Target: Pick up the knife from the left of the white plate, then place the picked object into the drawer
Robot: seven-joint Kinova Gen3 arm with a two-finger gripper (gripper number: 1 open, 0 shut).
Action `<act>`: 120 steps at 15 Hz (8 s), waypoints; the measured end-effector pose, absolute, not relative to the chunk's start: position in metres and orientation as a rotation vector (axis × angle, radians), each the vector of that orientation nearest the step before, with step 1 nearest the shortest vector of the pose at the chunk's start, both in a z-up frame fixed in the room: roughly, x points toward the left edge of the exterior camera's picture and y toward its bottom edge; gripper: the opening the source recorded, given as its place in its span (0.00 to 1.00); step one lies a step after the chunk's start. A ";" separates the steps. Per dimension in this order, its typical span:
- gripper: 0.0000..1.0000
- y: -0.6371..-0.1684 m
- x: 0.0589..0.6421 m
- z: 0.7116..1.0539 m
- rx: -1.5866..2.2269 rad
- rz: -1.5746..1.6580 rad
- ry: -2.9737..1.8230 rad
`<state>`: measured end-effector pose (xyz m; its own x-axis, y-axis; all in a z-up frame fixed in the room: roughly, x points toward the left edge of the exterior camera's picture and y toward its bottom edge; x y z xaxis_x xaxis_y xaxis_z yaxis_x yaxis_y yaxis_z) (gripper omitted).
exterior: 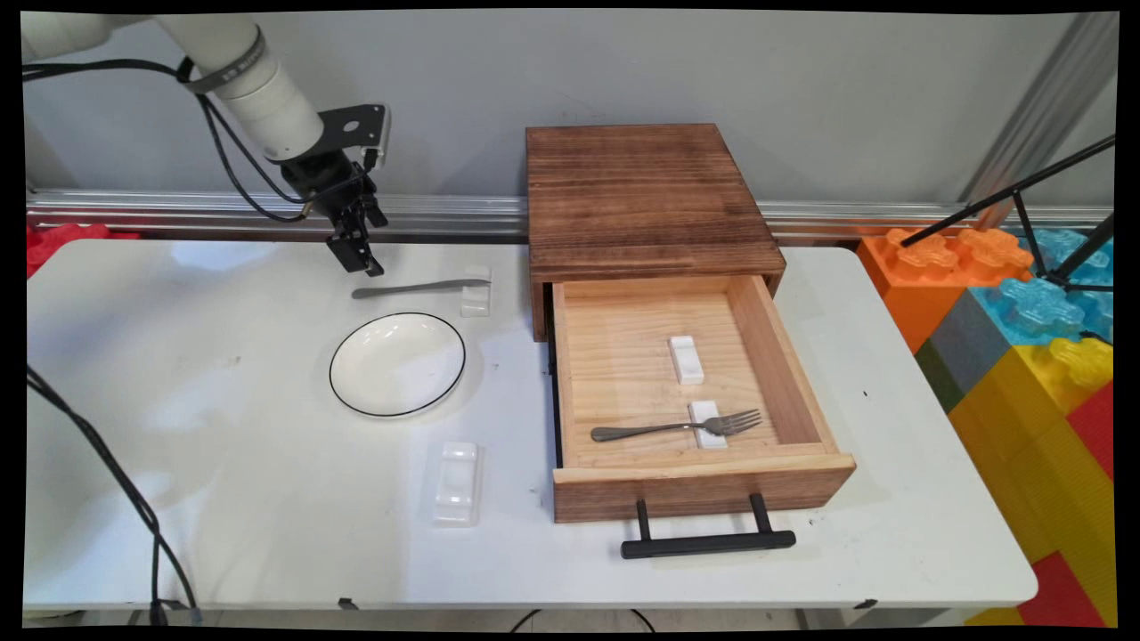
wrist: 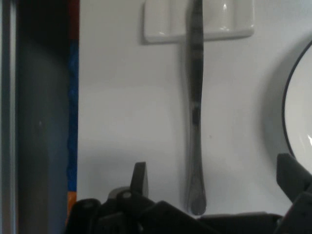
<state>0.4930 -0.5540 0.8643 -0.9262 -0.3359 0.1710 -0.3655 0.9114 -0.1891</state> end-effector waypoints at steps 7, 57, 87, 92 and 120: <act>1.00 -0.585 0.508 0.842 0.466 0.219 -2.899; 0.00 -0.588 0.529 0.790 0.483 0.268 -2.793; 0.00 -0.429 0.327 0.977 0.537 0.321 -2.612; 0.00 -0.449 0.263 0.967 0.500 0.375 -2.577; 0.00 -0.508 0.155 0.841 0.581 0.376 -2.533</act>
<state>0.1553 -0.5083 0.8410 -0.7783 -0.3284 0.5351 -0.4697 0.8702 -0.1490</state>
